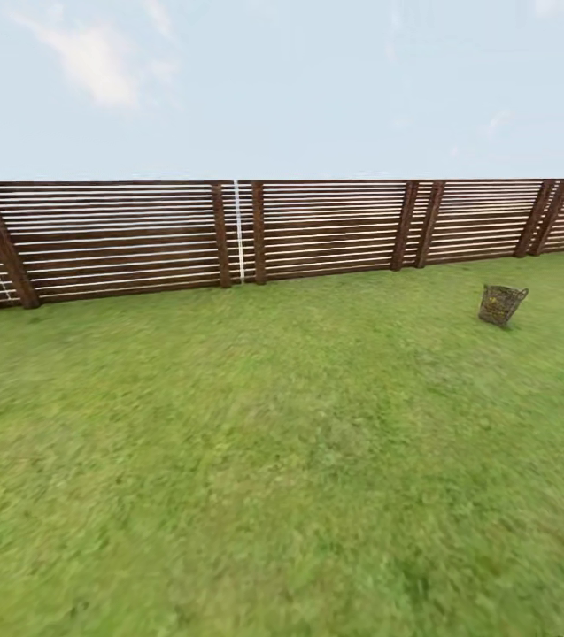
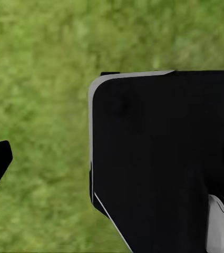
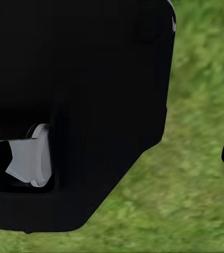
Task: Take the three Easter eggs out of the wicker basket on the lawn in the garden, then place them on the lawn next to a single tree (choose any tree) so that all three eggs are next to the same tree and none are left in the basket.
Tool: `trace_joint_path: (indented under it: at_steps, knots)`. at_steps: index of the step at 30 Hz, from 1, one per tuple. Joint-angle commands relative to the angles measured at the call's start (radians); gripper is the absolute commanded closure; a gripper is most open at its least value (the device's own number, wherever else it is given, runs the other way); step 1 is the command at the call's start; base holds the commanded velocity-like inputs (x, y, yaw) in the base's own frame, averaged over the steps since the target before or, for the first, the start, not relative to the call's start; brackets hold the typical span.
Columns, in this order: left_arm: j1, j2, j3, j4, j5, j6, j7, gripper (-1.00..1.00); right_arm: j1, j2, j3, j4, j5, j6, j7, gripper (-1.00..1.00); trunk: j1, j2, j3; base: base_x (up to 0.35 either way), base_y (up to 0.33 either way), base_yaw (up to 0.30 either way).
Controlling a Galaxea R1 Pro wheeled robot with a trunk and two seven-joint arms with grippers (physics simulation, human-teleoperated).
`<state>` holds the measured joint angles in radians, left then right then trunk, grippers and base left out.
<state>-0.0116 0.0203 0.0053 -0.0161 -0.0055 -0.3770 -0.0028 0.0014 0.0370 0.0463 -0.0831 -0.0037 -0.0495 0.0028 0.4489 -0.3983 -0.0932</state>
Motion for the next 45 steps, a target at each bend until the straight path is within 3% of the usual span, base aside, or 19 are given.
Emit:
trace_joint_path:
  at_steps: [1, 18, 45]
  knots:
    - [-0.001, 0.000, 0.001, 0.001, -0.001, -0.003, 0.000, -1.00, 0.000, 0.000, 0.004, -0.001, -0.001, -0.001, 0.000, -1.00, 0.001, -0.002, -0.002, 0.338, 0.000, -0.273]
    - [-0.001, 0.000, 0.001, 0.001, -0.001, -0.003, 0.001, -1.00, 0.000, 0.000, 0.006, -0.001, 0.001, -0.002, 0.001, -1.00, 0.001, -0.002, -0.002, 0.338, 0.000, -0.107]
    - [-0.001, 0.000, 0.001, 0.001, -0.001, -0.003, 0.001, -1.00, 0.000, 0.000, 0.005, -0.001, 0.000, -0.003, 0.001, -1.00, 0.001, -0.002, -0.002, 0.337, 0.000, -0.264]
